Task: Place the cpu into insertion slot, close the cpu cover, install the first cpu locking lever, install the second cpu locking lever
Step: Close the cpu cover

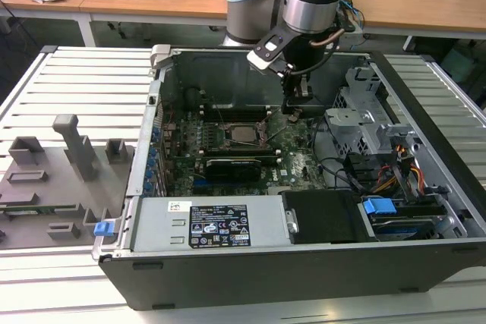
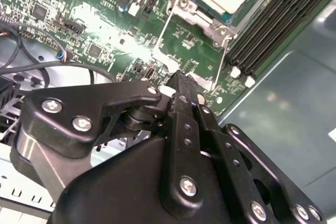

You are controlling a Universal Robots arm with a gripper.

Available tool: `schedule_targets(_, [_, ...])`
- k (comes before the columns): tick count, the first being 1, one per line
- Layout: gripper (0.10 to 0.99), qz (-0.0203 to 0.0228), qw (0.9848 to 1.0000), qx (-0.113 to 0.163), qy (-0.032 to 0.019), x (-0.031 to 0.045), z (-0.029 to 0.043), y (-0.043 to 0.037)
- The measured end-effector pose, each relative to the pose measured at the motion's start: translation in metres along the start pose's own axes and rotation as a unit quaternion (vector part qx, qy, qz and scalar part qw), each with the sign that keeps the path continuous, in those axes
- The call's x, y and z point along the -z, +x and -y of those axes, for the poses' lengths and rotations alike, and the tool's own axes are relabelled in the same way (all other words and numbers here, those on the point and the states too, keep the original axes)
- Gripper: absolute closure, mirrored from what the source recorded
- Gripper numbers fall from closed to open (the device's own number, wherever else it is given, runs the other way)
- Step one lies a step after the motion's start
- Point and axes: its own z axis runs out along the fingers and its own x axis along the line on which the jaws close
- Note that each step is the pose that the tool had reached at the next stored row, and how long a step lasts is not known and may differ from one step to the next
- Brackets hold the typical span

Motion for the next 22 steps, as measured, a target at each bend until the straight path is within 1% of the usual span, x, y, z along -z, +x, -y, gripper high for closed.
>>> schedule_targets(2, [0.980,0.0002,1.0000,0.000,0.0010,-0.0026,-0.0070,-0.0003])
schedule_targets(5, [0.980,0.0008,1.0000,0.000,0.0021,-0.0054,-0.0125,-0.0005])
schedule_targets(6, [0.980,0.0008,1.0000,0.000,0.0034,-0.0086,-0.0153,-0.0006])
schedule_targets(7, [0.980,0.0007,1.0000,0.000,0.0052,-0.0101,-0.0156,-0.0006])
schedule_targets(8, [0.980,0.0006,1.0000,0.000,0.0084,-0.0105,-0.0156,-0.0007])
schedule_targets(9, [0.980,0.0004,0.9999,0.000,0.0150,-0.0107,-0.0157,-0.0007])
schedule_targets(11, [0.980,-0.0001,0.9997,0.000,0.0230,-0.0113,-0.0157,-0.0006])
schedule_targets(13, [0.980,0.0000,0.9997,0.000,0.0239,-0.0113,-0.0156,-0.0007])
schedule_targets(14, [0.980,-0.0001,0.9997,0.000,0.0238,-0.0114,-0.0150,-0.0006])
schedule_targets(16, [0.980,-0.0001,0.9997,0.000,0.0239,-0.0112,-0.0057,-0.0002])
schedule_targets(18, [0.980,-0.0001,0.9997,0.000,0.0238,-0.0110,0.0013,0.0002])
schedule_targets(22, [0.980,-0.0002,0.9997,0.000,0.0238,-0.0110,0.0095,0.0006])
